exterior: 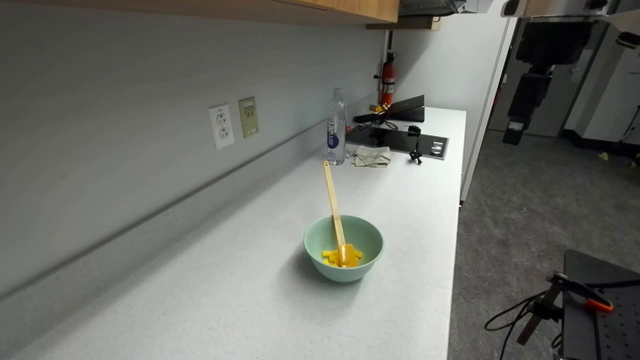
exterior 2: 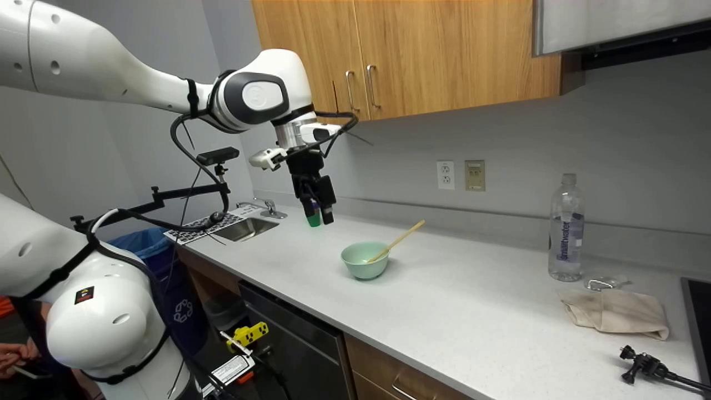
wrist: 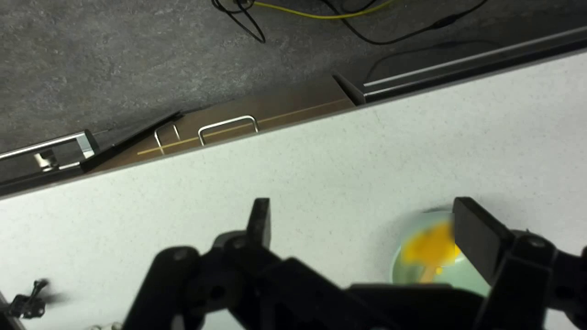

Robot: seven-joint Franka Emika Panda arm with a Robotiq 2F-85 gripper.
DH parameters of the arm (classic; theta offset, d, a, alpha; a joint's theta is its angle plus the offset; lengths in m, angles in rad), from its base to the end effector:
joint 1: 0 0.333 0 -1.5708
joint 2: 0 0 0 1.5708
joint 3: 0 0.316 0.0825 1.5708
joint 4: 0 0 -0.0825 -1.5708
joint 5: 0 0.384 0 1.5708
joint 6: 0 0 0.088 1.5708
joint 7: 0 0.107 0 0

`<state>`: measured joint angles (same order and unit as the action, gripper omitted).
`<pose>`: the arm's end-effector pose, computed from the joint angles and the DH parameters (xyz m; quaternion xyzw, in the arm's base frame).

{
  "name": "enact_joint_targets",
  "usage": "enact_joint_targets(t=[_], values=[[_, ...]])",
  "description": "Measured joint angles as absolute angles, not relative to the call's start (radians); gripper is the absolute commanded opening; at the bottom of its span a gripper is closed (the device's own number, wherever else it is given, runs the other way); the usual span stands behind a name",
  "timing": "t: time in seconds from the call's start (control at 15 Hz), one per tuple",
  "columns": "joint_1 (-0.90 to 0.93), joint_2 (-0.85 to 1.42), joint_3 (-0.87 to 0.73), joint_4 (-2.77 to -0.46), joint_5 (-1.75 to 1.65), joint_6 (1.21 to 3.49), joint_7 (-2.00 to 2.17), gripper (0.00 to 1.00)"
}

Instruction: Use the object to mix the contents in the bowl

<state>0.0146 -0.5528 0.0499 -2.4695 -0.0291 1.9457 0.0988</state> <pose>0.3839 0.0240 0.4881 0.9994 -0.0155 0.0162 0.0255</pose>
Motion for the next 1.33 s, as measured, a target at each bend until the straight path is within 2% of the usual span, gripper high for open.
enact_joint_targets(t=[0.2,0.93,1.33], values=[[0.022,-0.456,0.134,-2.347,-0.029,1.945,0.206,1.0],[0.021,-0.406,0.133,-2.322,-0.03,1.953,0.225,1.0],[0.022,-0.326,0.149,-2.321,-0.027,2.154,0.346,1.0]])
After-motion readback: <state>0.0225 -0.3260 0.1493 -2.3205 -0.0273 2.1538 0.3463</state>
